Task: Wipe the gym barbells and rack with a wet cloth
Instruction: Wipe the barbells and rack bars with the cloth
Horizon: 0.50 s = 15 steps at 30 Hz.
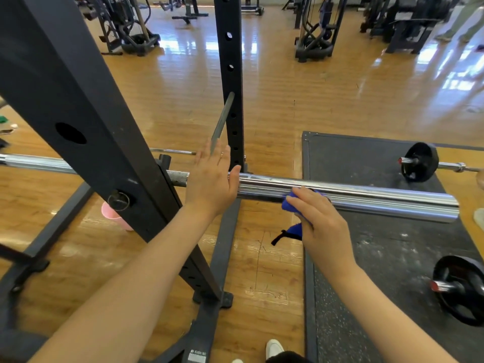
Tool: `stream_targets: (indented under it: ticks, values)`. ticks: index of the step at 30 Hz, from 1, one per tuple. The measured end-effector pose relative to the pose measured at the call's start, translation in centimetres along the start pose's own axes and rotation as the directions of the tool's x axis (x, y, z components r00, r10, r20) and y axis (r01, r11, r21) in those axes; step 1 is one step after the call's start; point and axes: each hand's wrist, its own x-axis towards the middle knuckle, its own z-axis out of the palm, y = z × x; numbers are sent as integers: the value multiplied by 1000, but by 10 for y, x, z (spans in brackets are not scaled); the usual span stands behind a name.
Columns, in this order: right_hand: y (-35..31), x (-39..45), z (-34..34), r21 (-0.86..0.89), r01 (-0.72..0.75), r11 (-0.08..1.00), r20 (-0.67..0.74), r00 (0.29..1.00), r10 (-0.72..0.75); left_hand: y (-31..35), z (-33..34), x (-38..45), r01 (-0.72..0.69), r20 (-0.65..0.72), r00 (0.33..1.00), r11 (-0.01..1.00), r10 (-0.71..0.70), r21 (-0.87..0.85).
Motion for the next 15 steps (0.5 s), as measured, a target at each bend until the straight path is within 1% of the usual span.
stream_targets:
  ticks: [2, 4, 6, 7, 8, 11, 13, 15]
  values:
    - [-2, -8, 1, 47, -12, 999, 33, 999, 10, 0, -6, 9, 23, 107, 994, 1000, -23, 4]
    - [-6, -13, 0, 87, -27, 996, 38, 999, 24, 0, -9, 17, 62, 194, 979, 998, -62, 8]
    - [-9, -9, -2, 110, -30, 993, -2, 1000, 30, 0, -9, 22, 79, 227, 971, 997, -79, 8]
    - [-10, -5, -5, 115, -26, 993, -28, 999, 30, -1, -9, 22, 78, 210, 974, 997, -82, 27]
    - [-10, 3, -7, 116, -23, 993, -54, 998, 29, -2, -7, 18, 68, 163, 984, 997, -75, 48]
    - [-7, 30, -13, 96, -51, 994, -102, 993, 61, -1, 0, -9, -6, -31, 1000, 999, 7, 38]
    - [-3, 47, -11, 41, -107, 993, -47, 993, 109, -2, 8, -27, -41, -99, 994, 998, 46, 50]
    - [1, 59, -8, -8, -173, 985, 62, 983, 173, -5, 14, -33, -41, -138, 989, 996, 52, 81]
